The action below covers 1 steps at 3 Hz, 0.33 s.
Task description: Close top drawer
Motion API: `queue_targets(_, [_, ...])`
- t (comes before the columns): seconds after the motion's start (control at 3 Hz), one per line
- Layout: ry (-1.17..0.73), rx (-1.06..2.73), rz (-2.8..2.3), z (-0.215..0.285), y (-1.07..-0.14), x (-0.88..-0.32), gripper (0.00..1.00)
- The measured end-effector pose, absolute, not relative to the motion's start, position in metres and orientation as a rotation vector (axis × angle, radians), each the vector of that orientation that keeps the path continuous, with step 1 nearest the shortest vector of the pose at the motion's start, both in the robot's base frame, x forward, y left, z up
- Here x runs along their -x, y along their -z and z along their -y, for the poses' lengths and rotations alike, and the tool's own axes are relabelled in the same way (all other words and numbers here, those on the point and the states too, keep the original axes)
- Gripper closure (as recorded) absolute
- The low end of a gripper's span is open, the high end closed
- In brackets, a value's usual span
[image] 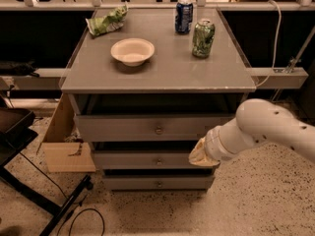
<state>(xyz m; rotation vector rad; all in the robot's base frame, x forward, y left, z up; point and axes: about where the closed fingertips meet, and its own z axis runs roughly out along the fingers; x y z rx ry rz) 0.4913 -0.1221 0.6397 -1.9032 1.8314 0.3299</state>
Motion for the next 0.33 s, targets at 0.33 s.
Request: queue_targets(0.33, [-0.114,2.055,-1.761,0.1312,-0.7375,-0.4748,1.0])
